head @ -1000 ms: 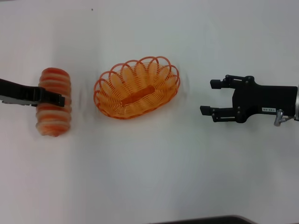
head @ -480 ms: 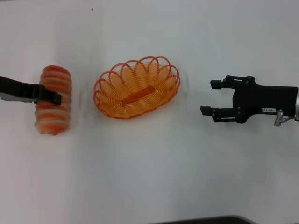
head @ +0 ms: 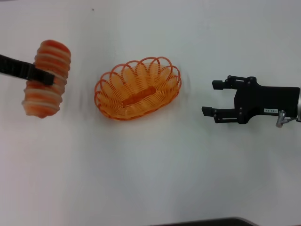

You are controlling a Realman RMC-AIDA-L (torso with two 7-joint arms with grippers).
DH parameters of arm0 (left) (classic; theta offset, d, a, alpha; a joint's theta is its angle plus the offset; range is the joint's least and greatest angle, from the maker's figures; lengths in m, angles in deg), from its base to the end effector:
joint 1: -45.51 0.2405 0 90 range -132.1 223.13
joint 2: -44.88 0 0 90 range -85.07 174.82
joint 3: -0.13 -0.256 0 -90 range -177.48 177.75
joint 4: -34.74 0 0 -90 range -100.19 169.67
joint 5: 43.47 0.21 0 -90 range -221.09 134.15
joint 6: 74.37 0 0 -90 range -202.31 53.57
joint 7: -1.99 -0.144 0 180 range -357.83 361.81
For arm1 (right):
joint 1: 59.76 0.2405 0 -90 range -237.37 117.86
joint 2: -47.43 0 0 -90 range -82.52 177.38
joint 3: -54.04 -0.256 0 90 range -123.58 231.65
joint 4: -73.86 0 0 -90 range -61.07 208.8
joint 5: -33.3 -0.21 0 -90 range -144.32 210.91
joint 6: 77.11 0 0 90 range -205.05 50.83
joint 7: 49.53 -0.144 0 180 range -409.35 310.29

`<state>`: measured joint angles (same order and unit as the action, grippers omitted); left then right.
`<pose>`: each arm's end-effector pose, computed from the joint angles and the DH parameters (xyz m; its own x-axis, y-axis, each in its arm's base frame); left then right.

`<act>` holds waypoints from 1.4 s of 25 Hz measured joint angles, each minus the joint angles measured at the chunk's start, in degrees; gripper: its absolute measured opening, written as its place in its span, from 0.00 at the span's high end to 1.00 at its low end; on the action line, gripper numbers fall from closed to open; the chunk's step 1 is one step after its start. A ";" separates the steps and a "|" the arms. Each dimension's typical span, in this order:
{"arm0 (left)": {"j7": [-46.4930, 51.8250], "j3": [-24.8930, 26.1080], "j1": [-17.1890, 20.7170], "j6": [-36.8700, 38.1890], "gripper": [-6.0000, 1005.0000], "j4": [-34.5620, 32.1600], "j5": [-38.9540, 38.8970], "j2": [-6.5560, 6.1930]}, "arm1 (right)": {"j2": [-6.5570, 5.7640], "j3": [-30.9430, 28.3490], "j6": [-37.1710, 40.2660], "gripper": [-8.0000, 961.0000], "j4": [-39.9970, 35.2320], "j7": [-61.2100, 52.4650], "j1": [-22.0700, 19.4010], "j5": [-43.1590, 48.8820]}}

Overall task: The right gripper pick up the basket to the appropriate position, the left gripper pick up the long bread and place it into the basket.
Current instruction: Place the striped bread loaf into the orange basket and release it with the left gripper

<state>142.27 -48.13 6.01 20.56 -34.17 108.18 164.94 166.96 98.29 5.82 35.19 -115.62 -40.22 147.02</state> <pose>-0.2184 0.3732 0.0537 0.5659 0.8226 0.0559 0.7773 -0.5097 -0.3688 0.3211 0.2855 -0.0097 0.8707 -0.2914 -0.3962 -0.4223 -0.8559 -0.2985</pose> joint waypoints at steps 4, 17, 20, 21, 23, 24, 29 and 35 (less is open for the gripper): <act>-12.23 -0.40 -2.68 2.95 0.59 -0.48 -0.65 -0.21 | 0.00 0.04 0.17 0.11 0.00 0.00 0.04 0.00; -30.94 -9.08 -3.94 -1.07 0.69 -1.64 -8.97 3.90 | 0.00 0.49 0.52 0.11 0.00 0.00 0.07 -0.13; -30.68 -14.46 -3.69 -5.16 0.71 -0.06 -10.33 4.17 | 0.00 0.48 0.54 0.11 0.03 0.00 0.07 -0.06; -30.55 -16.50 -3.62 -6.62 0.72 0.52 -10.70 4.28 | 0.00 0.48 0.56 0.11 0.05 0.00 0.07 -0.04; -29.93 -20.60 -3.45 -9.73 0.74 1.38 -11.54 4.36 | 0.00 0.49 0.67 0.11 0.13 0.00 0.07 -0.03; -29.64 -22.43 -3.37 -11.03 0.75 1.62 -12.04 4.36 | 0.00 0.48 0.74 0.11 0.13 0.00 0.06 -0.02; -29.51 -25.78 -3.25 -13.13 0.77 2.10 -12.99 4.38 | 0.00 0.29 1.80 0.11 0.12 0.00 -0.08 -0.03; -26.89 -30.63 -2.12 -14.38 0.74 1.88 -12.27 4.26 | 0.00 0.03 1.78 0.11 0.09 0.00 -0.20 -0.11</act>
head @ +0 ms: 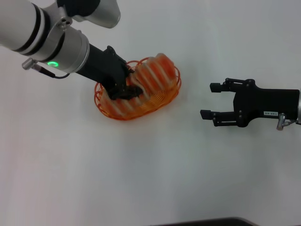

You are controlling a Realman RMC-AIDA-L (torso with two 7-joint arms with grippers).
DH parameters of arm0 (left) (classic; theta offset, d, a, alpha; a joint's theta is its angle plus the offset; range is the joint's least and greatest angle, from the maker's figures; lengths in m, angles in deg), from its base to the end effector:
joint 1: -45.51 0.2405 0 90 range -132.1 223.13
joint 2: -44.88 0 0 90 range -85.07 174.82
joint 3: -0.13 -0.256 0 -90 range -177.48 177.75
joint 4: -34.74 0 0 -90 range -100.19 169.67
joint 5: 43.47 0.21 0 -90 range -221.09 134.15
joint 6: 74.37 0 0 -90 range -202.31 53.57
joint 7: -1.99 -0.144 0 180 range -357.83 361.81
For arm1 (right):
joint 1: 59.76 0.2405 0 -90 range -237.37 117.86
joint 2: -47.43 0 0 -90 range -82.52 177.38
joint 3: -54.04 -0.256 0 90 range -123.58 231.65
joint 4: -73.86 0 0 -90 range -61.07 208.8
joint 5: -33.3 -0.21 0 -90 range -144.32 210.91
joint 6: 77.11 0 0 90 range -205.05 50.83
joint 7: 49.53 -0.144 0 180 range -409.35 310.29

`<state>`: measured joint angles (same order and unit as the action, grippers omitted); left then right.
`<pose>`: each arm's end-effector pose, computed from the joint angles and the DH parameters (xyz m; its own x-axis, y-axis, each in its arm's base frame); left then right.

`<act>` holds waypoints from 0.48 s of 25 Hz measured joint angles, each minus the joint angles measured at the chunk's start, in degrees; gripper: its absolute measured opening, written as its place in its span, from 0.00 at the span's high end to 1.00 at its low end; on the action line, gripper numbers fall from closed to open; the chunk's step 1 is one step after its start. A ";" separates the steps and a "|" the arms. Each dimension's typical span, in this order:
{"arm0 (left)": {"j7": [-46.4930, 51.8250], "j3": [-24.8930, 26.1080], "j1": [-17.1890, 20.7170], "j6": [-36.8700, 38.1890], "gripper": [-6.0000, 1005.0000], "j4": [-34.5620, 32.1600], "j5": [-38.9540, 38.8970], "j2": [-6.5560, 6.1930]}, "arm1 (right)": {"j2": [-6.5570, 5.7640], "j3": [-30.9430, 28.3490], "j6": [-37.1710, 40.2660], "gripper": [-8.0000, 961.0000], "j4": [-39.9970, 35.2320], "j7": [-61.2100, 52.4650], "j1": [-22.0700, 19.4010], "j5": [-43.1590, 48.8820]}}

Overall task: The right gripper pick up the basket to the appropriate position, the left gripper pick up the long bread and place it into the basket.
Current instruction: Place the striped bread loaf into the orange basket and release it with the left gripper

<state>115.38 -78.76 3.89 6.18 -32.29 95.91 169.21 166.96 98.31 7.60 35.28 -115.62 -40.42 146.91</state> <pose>-0.1268 0.3636 -0.0587 0.9775 0.1048 -0.1828 0.0729 -0.9822 -0.1733 0.3187 0.2813 -0.0104 0.8653 -0.2897 -0.4091 -0.4191 -0.8659 -0.2731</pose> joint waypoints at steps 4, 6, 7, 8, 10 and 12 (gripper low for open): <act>0.44 -0.34 0.50 -0.75 0.65 -0.12 0.00 -0.06 | 0.00 0.00 -0.03 0.11 0.00 0.00 0.12 0.05; 0.40 -0.14 0.93 -1.41 0.55 -0.51 -0.14 -0.03 | 0.00 0.01 -0.06 0.11 -0.01 0.00 0.20 0.07; 0.33 -0.08 1.16 -1.73 0.50 -0.76 -0.24 -0.02 | 0.00 0.01 -0.07 0.11 -0.02 0.00 0.21 0.08; 0.25 -0.09 1.38 -2.04 0.46 -1.04 -0.36 -0.01 | 0.00 0.01 -0.07 0.11 -0.05 0.00 0.22 0.09; 0.18 -0.21 1.64 -2.32 0.36 -1.60 -0.36 0.00 | 0.00 0.02 -0.09 0.11 -0.08 0.00 0.23 0.11; 0.25 0.29 2.12 -2.21 0.27 -2.92 -0.71 0.03 | 0.00 0.02 -0.09 0.11 -0.08 0.00 0.24 0.11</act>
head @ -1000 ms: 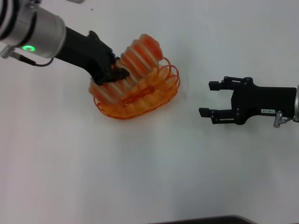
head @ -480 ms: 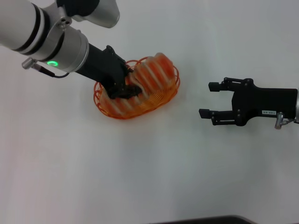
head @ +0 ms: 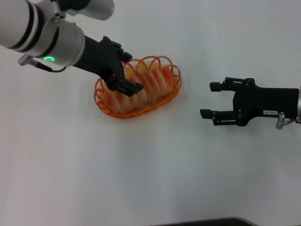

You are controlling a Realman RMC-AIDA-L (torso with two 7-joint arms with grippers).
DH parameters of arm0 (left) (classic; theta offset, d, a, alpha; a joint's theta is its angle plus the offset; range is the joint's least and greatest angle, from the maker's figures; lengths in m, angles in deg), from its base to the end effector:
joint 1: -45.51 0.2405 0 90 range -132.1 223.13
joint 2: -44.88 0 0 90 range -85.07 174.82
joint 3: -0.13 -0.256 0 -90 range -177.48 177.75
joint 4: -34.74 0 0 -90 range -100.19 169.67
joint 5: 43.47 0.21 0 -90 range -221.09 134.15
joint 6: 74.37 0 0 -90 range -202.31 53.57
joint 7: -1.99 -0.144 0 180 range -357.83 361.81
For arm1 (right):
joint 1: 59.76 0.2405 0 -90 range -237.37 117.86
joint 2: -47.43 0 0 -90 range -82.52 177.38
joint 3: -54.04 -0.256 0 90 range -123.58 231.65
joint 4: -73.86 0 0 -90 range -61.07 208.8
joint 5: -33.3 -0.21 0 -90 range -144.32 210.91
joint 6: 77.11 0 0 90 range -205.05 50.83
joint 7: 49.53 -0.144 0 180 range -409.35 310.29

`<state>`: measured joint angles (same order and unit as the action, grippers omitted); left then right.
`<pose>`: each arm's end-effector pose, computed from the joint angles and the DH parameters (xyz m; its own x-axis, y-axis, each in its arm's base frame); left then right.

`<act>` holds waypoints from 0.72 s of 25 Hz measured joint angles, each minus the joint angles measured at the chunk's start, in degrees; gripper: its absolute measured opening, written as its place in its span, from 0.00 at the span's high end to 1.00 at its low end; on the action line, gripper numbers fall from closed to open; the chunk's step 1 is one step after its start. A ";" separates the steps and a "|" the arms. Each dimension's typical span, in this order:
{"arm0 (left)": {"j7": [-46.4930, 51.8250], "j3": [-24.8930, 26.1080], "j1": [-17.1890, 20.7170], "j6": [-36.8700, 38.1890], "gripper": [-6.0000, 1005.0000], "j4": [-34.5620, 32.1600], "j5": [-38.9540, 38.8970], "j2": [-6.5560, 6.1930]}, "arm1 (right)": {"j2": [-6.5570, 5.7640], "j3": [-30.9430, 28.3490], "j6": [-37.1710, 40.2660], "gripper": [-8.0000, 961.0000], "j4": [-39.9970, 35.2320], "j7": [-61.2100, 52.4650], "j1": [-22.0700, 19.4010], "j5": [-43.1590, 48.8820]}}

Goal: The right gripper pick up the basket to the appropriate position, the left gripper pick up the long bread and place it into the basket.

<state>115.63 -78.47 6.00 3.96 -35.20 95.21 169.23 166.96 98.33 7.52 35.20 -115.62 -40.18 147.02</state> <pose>-0.1260 0.3670 -0.0510 0.9842 0.1098 -0.1391 0.0752 -0.9696 -0.2330 0.3177 0.2828 -0.0103 0.8678 -0.2858 -0.4064 -0.4143 -0.8678 -0.2744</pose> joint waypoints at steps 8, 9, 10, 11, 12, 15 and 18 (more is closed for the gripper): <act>-8.17 16.86 6.61 7.45 0.20 -3.99 -16.62 -0.41 | 0.00 -1.26 1.18 0.11 -0.63 0.00 -0.10 -0.39; -10.54 20.54 7.49 9.64 0.20 -2.80 -18.58 -0.43 | 0.01 -1.57 1.74 0.11 -1.05 0.00 -0.23 -0.39; -12.30 23.45 8.22 11.10 0.20 -1.57 -19.36 -0.53 | 0.00 -2.01 2.34 0.11 -1.59 0.00 -0.41 -0.40; -14.85 27.02 9.21 12.82 0.20 0.11 -20.37 -0.65 | 0.00 -2.46 3.03 0.11 -2.09 0.01 -0.57 -0.42; -17.77 30.65 10.57 14.41 0.20 2.08 -20.84 -0.93 | 0.00 -3.08 3.54 0.11 -2.46 0.08 -0.73 -0.42; -24.28 36.68 14.98 16.99 0.20 7.80 -20.90 -2.73 | -0.03 -4.61 4.58 0.11 -2.98 0.54 -0.92 -0.40; -27.90 37.43 18.26 17.02 0.20 13.92 -20.64 -4.72 | -0.09 -4.87 4.60 0.11 -3.83 0.64 -0.95 -0.19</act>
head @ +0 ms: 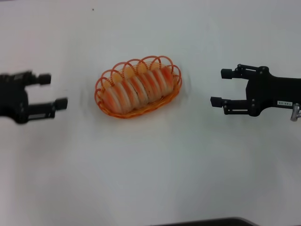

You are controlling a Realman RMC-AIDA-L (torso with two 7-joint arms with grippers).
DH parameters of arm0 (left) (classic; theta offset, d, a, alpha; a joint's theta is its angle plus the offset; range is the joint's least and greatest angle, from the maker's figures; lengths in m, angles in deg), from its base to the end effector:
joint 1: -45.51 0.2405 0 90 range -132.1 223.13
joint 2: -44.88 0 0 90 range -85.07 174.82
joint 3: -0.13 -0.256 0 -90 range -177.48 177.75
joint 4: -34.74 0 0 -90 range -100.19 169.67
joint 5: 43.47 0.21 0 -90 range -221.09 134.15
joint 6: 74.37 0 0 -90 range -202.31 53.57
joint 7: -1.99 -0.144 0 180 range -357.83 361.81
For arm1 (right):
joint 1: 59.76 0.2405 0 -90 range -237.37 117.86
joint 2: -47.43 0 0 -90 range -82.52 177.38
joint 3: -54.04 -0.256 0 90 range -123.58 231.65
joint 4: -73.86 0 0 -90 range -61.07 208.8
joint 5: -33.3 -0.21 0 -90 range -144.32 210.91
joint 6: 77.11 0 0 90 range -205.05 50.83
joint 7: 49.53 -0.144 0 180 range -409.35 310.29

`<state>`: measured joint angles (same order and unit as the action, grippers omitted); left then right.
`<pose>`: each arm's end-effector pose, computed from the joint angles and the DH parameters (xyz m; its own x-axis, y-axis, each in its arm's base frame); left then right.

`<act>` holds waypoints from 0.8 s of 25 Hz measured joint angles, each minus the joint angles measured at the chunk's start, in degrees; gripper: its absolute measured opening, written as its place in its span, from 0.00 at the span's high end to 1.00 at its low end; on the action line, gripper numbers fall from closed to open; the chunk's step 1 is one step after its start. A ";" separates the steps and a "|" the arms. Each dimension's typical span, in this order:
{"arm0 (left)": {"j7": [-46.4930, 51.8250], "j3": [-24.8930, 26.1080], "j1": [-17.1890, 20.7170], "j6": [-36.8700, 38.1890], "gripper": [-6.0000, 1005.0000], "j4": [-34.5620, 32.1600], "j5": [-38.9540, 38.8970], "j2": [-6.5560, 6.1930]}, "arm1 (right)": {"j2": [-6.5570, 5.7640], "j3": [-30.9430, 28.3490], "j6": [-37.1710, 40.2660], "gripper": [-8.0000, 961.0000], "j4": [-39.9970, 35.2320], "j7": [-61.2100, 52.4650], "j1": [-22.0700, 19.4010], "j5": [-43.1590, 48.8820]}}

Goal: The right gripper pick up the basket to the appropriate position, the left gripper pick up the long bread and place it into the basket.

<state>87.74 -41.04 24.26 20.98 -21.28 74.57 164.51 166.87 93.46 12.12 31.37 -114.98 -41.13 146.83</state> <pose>-0.2823 0.3005 0.0416 0.8466 0.3500 0.4009 0.4581 -0.8627 -0.2143 0.3165 0.2818 0.0136 0.8640 -0.2319 -0.4469 -0.3956 -0.8618 -0.3176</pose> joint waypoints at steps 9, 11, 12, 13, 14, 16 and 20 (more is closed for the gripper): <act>-6.29 0.41 3.35 -4.14 0.20 10.22 0.08 -0.39 | 0.10 0.17 -1.94 0.11 -0.66 0.21 0.82 0.05; -6.52 0.43 3.31 -3.91 0.20 11.08 0.14 -0.29 | 0.14 0.35 -3.06 0.11 -0.66 0.23 0.85 0.06; -6.68 0.43 3.28 -3.62 0.20 11.39 0.15 -0.26 | 0.14 0.40 -3.32 0.11 -0.66 0.26 0.85 0.06; -6.90 0.44 3.26 -3.36 0.20 11.57 0.15 -0.24 | 0.14 0.44 -3.60 0.11 -0.63 0.34 0.86 0.07; -7.19 0.43 3.30 -3.37 0.20 11.65 0.16 -0.24 | 0.14 0.46 -3.65 0.11 -0.52 0.54 0.86 0.08; -7.72 0.42 3.51 -3.57 0.20 11.85 0.27 -0.24 | 0.14 0.47 -3.66 0.11 -0.37 0.84 0.86 0.08; -7.98 0.50 3.77 -3.48 0.20 12.14 0.39 -0.31 | 0.12 0.48 -3.68 0.11 -0.20 0.93 0.84 0.03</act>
<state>79.76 -40.54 28.03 17.50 -9.14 74.96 164.20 166.99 93.94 8.44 31.16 -114.05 -40.29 146.86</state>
